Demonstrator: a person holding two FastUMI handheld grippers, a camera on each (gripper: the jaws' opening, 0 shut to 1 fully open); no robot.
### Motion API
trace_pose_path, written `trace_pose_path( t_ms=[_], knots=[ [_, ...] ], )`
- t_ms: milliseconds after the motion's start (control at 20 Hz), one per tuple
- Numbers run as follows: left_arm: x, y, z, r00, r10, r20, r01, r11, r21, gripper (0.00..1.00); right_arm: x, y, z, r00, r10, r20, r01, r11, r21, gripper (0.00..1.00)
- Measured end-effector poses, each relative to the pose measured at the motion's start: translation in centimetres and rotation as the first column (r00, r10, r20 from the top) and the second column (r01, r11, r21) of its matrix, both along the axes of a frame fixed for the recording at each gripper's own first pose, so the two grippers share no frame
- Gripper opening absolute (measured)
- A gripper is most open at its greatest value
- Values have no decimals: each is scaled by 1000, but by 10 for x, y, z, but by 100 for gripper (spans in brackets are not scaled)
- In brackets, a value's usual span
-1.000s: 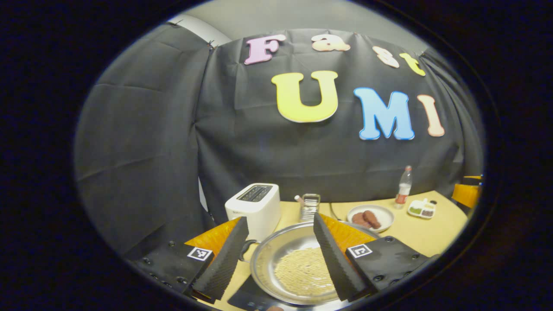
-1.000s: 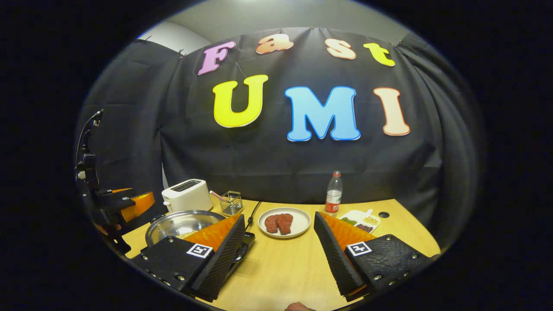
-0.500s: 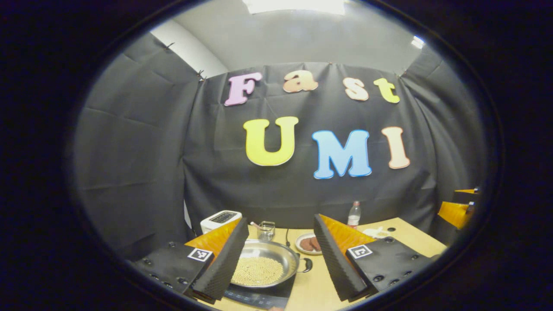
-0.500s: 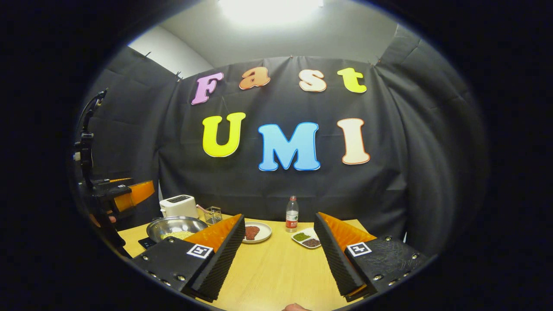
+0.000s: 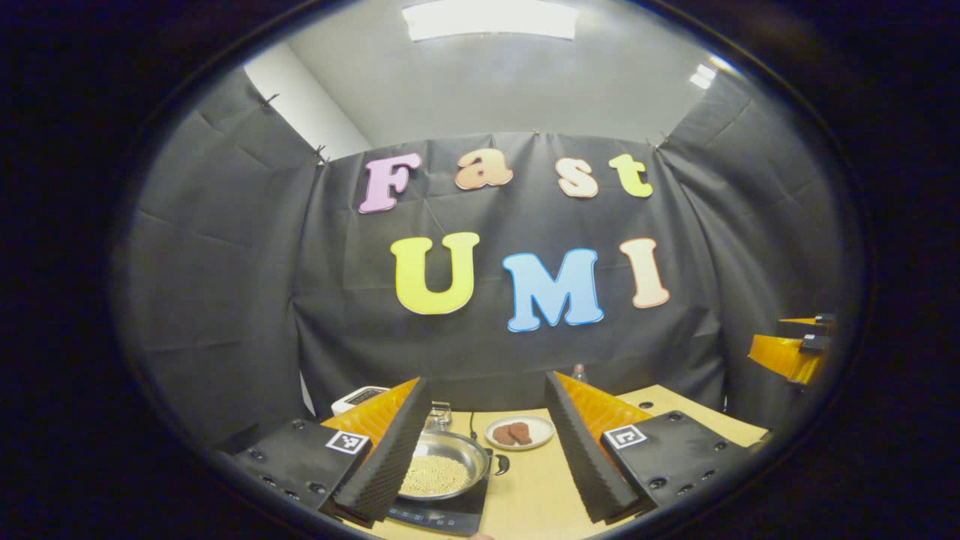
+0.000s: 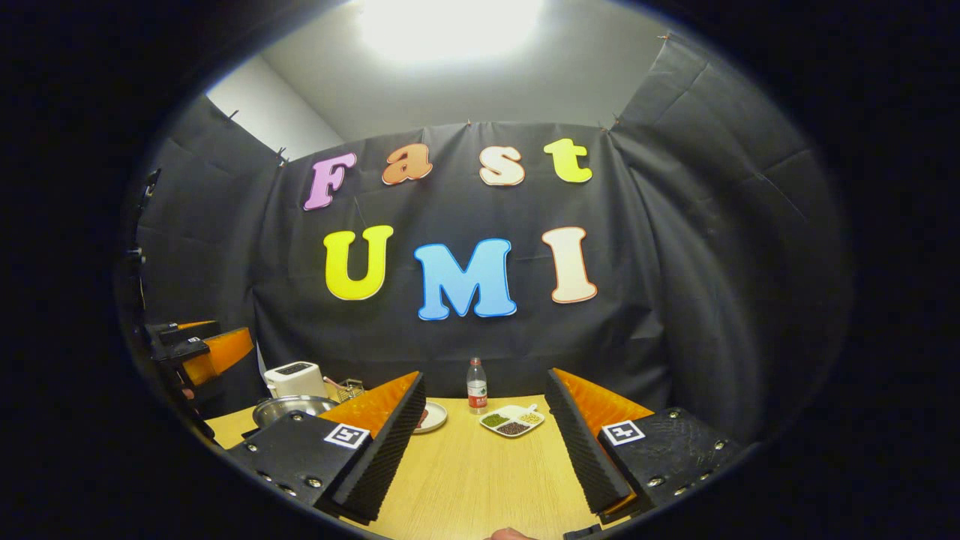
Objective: First push the handle of the pot to place it horizontally, then grasp the pot with both hands and set it on the induction cooktop.
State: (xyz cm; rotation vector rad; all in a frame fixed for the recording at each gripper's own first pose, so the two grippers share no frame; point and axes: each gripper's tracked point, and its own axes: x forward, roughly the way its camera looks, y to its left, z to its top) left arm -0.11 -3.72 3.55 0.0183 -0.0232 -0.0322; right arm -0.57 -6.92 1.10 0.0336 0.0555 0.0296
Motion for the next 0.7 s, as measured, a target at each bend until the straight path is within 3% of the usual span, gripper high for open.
trace_pose_path(
  t_ms=[350,550,700],
  knots=[
    [-1,7,9,999,-23,23,23,1000,-12,92,-4,7,12,999,-26,28,26,1000,-3,97],
    [4,8,13,999,-32,25,33,999,-33,100,2,10,17,999,-31,26,31,999,-9,97],
    [6,11,17,998,-41,44,42,999,-27,98,4,15,17,999,-28,29,28,1000,-12,97]
  ],
)
